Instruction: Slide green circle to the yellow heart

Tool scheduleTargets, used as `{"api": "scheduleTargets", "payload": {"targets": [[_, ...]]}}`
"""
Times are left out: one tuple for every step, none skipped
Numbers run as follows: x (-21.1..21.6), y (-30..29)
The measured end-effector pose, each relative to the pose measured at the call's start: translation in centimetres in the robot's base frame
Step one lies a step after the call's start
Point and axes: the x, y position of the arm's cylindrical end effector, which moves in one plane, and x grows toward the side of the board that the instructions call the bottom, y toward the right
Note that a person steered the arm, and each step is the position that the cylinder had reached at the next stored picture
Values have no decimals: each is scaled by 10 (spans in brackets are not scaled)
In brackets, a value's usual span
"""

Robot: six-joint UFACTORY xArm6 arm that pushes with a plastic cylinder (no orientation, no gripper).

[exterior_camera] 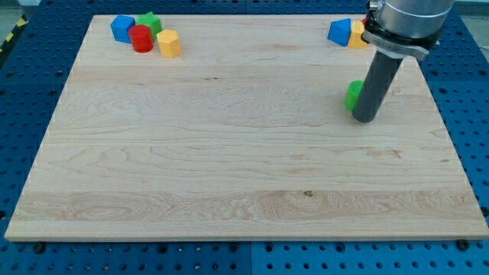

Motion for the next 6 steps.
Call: {"api": "scheduleTargets", "payload": {"targets": [[-16, 0], [-33, 0], [-54, 0], [-64, -2], [-63, -22], [-68, -27]]}}
